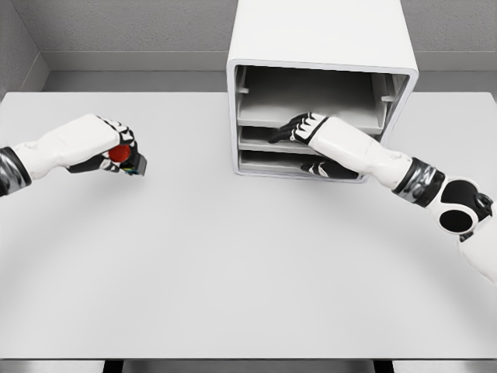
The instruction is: Slide open multi-storey tabletop storage cabinets and put open load switch and slide close multi-storey tabletop storage cabinets
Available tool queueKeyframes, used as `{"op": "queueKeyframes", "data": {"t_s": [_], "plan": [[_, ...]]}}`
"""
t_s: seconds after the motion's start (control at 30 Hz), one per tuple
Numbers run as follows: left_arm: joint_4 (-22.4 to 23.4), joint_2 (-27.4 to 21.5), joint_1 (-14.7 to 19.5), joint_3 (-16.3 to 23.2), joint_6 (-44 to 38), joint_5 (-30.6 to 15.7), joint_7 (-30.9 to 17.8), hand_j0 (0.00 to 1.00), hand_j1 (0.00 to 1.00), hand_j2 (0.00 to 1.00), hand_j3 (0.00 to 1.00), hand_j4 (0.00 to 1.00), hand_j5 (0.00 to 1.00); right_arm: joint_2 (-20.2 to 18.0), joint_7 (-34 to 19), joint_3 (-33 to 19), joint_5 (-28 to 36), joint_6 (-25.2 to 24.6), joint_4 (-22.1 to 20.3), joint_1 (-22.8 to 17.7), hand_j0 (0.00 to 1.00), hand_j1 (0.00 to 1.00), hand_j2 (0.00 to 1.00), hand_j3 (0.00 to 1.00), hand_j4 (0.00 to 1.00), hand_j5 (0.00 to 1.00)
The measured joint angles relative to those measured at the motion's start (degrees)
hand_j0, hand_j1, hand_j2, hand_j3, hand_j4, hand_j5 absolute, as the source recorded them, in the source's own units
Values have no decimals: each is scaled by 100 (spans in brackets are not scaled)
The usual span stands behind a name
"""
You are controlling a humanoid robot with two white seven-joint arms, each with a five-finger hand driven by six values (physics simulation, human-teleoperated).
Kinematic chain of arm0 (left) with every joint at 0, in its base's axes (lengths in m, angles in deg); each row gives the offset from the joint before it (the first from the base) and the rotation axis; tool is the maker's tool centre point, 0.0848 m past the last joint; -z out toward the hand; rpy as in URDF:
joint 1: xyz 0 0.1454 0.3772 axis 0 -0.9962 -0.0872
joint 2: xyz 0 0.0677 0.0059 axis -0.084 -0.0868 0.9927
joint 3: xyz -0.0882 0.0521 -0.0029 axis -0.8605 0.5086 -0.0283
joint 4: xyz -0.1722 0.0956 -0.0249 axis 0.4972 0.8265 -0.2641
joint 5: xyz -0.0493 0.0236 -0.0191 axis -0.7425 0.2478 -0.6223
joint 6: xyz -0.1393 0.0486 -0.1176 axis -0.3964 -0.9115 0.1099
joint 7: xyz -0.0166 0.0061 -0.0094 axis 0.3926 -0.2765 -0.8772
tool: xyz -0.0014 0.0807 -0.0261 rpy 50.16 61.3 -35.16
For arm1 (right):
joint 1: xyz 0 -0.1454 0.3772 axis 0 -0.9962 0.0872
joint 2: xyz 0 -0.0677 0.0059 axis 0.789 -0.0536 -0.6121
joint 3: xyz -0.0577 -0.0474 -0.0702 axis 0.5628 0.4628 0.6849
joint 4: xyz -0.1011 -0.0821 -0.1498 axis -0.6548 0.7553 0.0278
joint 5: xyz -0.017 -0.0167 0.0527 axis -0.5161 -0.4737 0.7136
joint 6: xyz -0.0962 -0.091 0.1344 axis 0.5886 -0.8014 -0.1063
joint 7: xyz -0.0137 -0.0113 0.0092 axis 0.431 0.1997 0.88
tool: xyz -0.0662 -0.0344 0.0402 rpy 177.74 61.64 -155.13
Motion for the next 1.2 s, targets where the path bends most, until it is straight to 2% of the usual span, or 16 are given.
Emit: {"op": "queueKeyframes", "data": {"t_s": [0.23, 0.43, 0.6, 0.73, 0.83, 0.97, 1.2], "plan": [[-185, -63, -26, -13, -5, -125, 2, 35, 35, 35, 35, 35, 35, -10, 9, -1, 2, 0, -36, -123, 79, 79, 79, 79, 79, 79], [-290, -74, -35, -17, -4, -166, 2, 35, 35, 35, 35, 35, 35, -137, 9, -10, 2, 0, -343, -255, 79, 79, 79, 79, 79, 79], [-357, -76, -35, -22, -4, -193, 2, 35, 35, 35, 35, 35, 35, -401, 15, -59, 53, 0, -723, -290, 79, 79, 79, 79, 79, 79], [-458, -76, -149, -43, -2, -243, 0, 35, 35, 35, 35, 35, 35, -458, 13, -101, 109, 0, -779, -211, 81, 81, 81, 81, 81, 81], [-491, -75, -184, -64, -4, -261, 2, 35, 35, 35, 35, 35, 35, -389, 9, -239, 125, 0, -658, -185, 81, 81, 81, 81, 81, 81], [-506, -71, -246, -71, -3, -376, 1, 35, 35, 35, 35, 35, 35, -171, 5, -299, 123, 0, -281, 53, 81, 81, 81, 81, 81, 81], [-697, -60, -492, -67, -1, -457, 1, 36, 36, 36, 36, 36, 36, 124, -3, -281, 77, 0, 244, 149, 81, 81, 81, 81, 81, 81]]}}
